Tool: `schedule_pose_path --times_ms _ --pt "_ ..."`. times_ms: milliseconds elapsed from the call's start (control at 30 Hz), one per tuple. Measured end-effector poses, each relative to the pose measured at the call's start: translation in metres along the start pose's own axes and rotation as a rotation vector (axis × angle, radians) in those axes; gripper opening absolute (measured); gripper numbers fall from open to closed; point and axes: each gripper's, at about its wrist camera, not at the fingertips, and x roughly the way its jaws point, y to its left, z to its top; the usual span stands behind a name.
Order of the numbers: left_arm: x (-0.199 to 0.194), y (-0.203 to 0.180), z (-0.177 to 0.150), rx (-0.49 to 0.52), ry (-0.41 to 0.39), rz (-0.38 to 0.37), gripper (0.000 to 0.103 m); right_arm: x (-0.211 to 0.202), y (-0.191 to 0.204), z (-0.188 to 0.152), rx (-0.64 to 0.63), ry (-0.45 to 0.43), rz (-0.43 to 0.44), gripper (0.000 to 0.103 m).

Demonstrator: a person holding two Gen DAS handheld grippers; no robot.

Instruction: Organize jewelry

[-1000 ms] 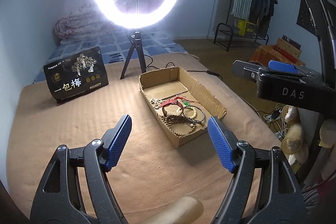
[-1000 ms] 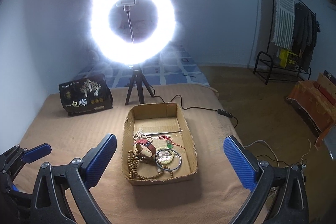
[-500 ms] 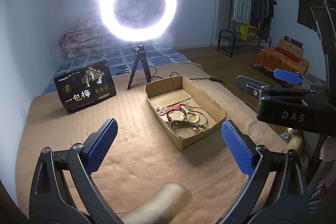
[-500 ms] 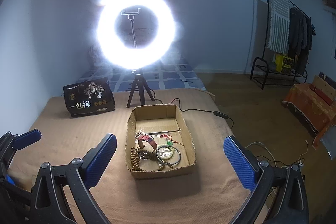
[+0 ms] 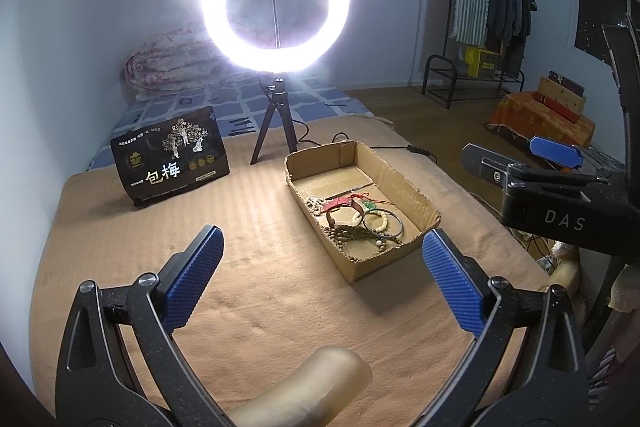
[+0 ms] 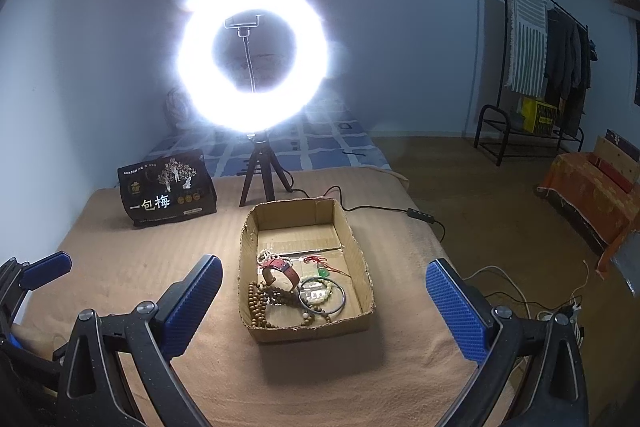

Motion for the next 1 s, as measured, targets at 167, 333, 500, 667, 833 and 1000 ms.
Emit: schedule_pose_path --times_ms 167,333,500,667,833,1000 --pt "0.0002 0.0002 0.0000 -0.002 -0.002 -0.001 0.102 0.0001 0.0006 0.0000 -0.001 -0.003 -0.001 0.103" --pt "0.0005 0.0010 0.0000 -0.001 0.001 0.000 0.102 0.0012 0.0010 -0.0015 0.000 -0.002 -0.004 0.103" --pt "0.0002 0.0005 0.0000 0.000 -0.001 0.001 0.102 0.0016 0.0017 -0.0023 -0.002 -0.001 -0.005 0.103" --pt "0.0002 -0.0003 0.0001 -0.001 0.000 0.002 0.102 0.0010 0.0016 -0.0024 0.000 0.000 -0.004 0.103" --pt "0.0005 0.0010 0.0004 0.001 0.002 0.005 0.102 0.0014 0.0006 -0.0025 0.002 0.002 -0.001 0.103" --pt "0.0005 0.0018 0.0005 0.002 0.000 0.006 0.102 0.0018 0.0000 -0.0026 0.002 0.000 -0.001 0.103"
